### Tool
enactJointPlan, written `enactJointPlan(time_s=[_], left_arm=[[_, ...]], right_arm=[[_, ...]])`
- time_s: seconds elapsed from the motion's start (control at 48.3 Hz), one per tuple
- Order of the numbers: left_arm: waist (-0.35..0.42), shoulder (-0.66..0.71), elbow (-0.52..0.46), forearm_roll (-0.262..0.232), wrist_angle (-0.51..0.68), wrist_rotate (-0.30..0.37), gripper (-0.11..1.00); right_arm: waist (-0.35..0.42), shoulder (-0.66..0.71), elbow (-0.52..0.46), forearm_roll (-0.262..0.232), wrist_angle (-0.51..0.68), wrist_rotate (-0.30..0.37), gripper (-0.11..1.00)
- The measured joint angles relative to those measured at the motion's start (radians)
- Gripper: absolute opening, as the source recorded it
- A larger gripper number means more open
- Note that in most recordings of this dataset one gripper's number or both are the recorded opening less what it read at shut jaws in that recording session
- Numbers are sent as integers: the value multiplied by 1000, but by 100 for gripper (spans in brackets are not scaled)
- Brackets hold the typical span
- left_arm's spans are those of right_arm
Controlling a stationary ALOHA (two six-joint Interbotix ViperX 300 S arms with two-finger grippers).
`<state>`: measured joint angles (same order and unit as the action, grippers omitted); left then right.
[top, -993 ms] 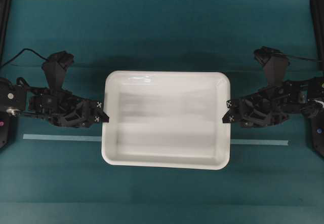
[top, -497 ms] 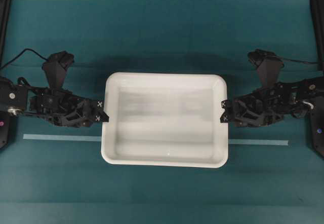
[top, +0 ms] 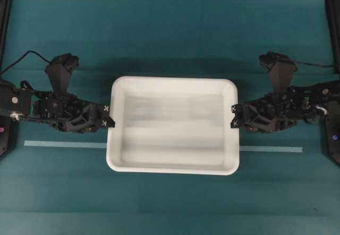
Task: Lift the white case with both hands.
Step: 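Open both grippers and release the tray rims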
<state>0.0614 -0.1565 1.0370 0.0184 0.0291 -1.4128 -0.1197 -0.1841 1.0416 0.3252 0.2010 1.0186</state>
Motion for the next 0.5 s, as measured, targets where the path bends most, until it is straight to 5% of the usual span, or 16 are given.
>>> enactJointPlan(time_s=[0.103, 0.207, 0.373, 0.497], left_arm=[[0, 2, 0, 2, -9, 0, 21], [-2, 8, 6, 2, -8, 0, 49], [-8, 6, 8, 2, 3, 2, 93], [-15, -20, 8, 2, 3, 12, 94]], right_arm=[[-5, 11, 3, 0, 3, -9, 63], [-8, 17, 9, -2, 8, -9, 84], [-9, 14, 9, -3, 8, -9, 90], [-11, -8, 11, -3, 9, -9, 90]])
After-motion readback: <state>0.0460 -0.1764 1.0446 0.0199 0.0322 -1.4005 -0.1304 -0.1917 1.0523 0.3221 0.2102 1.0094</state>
